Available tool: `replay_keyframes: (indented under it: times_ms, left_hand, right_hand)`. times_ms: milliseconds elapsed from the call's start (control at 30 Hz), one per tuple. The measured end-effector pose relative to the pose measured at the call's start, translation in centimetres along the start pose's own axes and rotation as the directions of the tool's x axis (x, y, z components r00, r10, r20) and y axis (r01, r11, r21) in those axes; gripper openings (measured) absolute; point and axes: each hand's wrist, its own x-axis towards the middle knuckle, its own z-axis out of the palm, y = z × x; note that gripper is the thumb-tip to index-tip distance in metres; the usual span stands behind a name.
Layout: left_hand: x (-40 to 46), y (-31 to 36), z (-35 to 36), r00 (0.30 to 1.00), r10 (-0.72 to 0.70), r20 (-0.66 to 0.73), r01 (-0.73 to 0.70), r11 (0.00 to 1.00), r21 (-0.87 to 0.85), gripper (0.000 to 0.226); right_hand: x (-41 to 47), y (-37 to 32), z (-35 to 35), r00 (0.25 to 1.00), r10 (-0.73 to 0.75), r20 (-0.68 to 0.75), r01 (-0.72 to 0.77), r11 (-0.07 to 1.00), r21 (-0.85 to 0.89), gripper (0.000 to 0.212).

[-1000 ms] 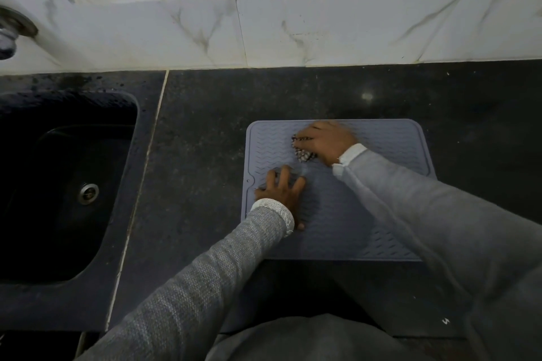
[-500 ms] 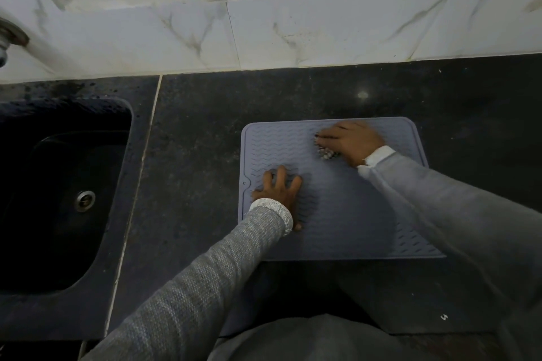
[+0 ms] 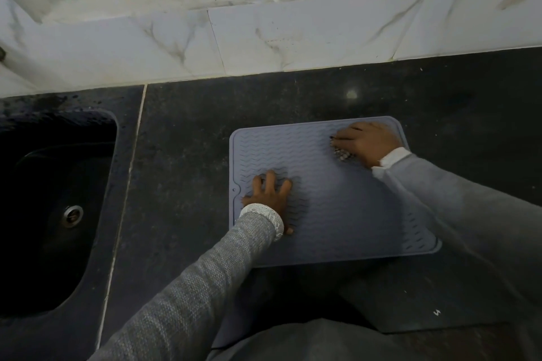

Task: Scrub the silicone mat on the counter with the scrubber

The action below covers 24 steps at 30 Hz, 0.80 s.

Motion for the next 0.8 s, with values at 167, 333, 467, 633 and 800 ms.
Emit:
replay_keyframes:
  times_ms: [167, 333, 467, 633, 800]
  left_hand:
    - [0.1, 0.0, 0.0, 1.0, 0.0, 0.0, 0.0, 1.0, 0.005, 0.108]
    - [0.2, -0.1, 0.0, 1.0, 0.001, 0.006, -0.001, 1.0, 0.011, 0.107]
    - [0.0, 0.0, -0.3, 1.0, 0.007, -0.001, -0.007, 1.0, 0.014, 0.106]
    - [-0.7, 0.2, -0.5, 0.994, 0.049, -0.094, -0.048, 0.999, 0.019, 0.098]
    - [0.5, 1.8, -1.8, 0.978, 0.114, -0.177, -0.126, 0.99, -0.059, 0.1]
  right_hand:
    - [1.2, -3.6, 0.2, 0.993, -0.114, -0.027, 0.114, 0.993, -0.021, 0.052]
    - [-2.8, 2.3, 2.0, 0.997, -0.009, 0.082, 0.01, 1.0, -0.02, 0.056]
    - [-3.2, 3.0, 2.3, 0.996, 0.032, 0.083, -0.031, 0.999, -0.018, 0.053]
    - [-2.9, 2.5, 2.2, 0.992, 0.11, 0.06, -0.115, 0.991, 0.075, 0.054]
    - [-1.8, 1.0, 0.9, 0.993, 0.1, -0.062, -0.078, 0.955, 0.286, 0.049]
